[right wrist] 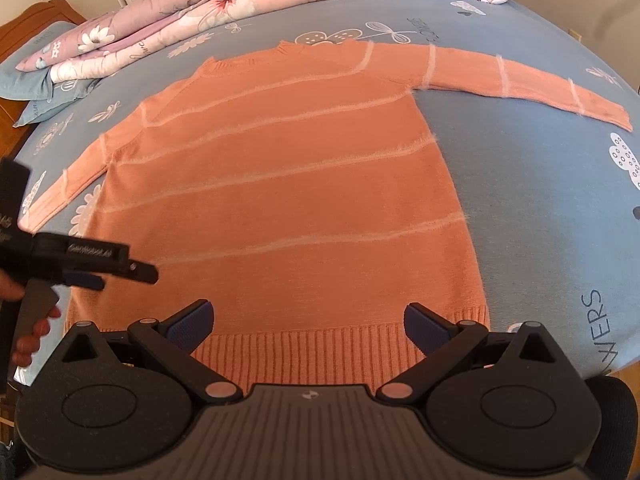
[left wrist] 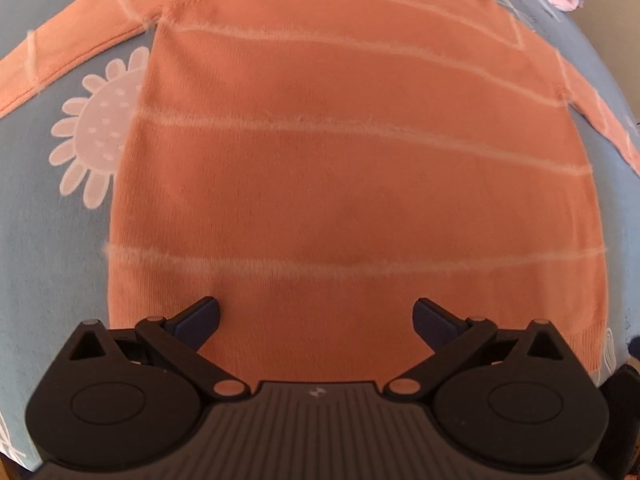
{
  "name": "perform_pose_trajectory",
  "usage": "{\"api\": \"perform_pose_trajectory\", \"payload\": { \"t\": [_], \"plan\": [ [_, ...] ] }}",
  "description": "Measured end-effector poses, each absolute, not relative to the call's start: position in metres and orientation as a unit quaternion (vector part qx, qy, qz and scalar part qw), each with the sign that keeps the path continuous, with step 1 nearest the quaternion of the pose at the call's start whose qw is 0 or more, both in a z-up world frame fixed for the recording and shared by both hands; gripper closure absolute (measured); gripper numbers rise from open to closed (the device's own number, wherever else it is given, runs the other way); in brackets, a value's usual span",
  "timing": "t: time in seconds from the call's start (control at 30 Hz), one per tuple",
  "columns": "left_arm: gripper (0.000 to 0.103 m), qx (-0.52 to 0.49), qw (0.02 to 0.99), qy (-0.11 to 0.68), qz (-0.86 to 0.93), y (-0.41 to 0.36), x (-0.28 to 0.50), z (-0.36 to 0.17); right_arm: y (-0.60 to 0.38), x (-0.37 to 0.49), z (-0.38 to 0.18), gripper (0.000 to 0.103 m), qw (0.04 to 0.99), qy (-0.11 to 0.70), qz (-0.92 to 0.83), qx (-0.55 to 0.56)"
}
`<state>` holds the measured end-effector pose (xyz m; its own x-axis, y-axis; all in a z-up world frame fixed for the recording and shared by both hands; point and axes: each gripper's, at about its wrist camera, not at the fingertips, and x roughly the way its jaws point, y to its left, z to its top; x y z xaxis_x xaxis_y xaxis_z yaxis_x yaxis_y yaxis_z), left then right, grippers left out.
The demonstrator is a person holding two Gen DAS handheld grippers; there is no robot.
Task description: Fold clothes
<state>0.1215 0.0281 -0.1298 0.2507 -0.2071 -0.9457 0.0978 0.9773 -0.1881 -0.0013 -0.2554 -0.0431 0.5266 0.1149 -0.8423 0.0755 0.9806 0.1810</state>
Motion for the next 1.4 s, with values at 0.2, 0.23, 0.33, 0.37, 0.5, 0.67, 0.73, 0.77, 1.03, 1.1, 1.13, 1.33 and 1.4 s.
{"api": "perform_pose_trajectory", "payload": {
  "t": [0.2,0.23,0.33,0.37,0.5,0.67,0.73,0.77,1.03,1.1,1.13,1.33,1.4],
  "plan": [
    [0.001,-0.04,0.801,0.589,-0.102,0.018,0.108,-0.117,-0.253,0.012,-0.041,0.0,0.894,0.437,0.026,0.097],
    [0.001,-0.041,0.8,0.59,-0.103,0.016,0.106,-0.118,-0.252,0.018,-0.046,0.0,0.898,0.429,0.025,0.096],
    [0.001,-0.034,0.795,0.597,-0.1,0.009,0.101,-0.125,-0.251,0.033,-0.066,0.0,0.889,0.446,0.016,0.102],
    [0.001,-0.031,0.795,0.598,-0.096,0.009,0.1,-0.126,-0.252,0.037,-0.073,0.0,0.884,0.455,0.013,0.107],
    [0.001,-0.03,0.788,0.608,-0.09,0.013,0.094,-0.138,-0.255,0.034,-0.094,0.0,0.868,0.483,0.004,0.116],
    [0.001,-0.011,0.795,0.598,-0.098,0.017,0.086,-0.137,-0.263,0.015,-0.11,0.0,0.856,0.502,-0.01,0.119],
    [0.001,-0.014,0.796,0.598,-0.093,0.02,0.085,-0.134,-0.263,0.01,-0.11,0.0,0.858,0.501,-0.001,0.112],
    [0.001,-0.017,0.8,0.593,-0.091,0.019,0.079,-0.132,-0.262,0.008,-0.109,0.0,0.858,0.502,-0.002,0.108],
    [0.001,0.032,0.826,0.557,-0.079,0.022,0.063,-0.131,-0.259,0.002,-0.107,0.0,0.856,0.507,-0.002,0.107],
    [0.001,0.043,0.824,0.561,-0.072,0.027,0.058,-0.14,-0.257,0.002,-0.108,0.0,0.855,0.509,0.001,0.099],
    [0.001,0.034,0.822,0.563,-0.072,0.03,0.056,-0.144,-0.256,0.002,-0.108,0.0,0.856,0.509,0.001,0.096],
    [0.001,0.021,0.83,0.55,-0.086,0.04,0.048,-0.148,-0.256,0.003,-0.108,0.0,0.855,0.51,0.002,0.093],
    [0.001,0.021,0.831,0.55,-0.086,0.043,0.046,-0.149,-0.255,0.003,-0.108,0.0,0.855,0.511,0.002,0.091]
  ]
}}
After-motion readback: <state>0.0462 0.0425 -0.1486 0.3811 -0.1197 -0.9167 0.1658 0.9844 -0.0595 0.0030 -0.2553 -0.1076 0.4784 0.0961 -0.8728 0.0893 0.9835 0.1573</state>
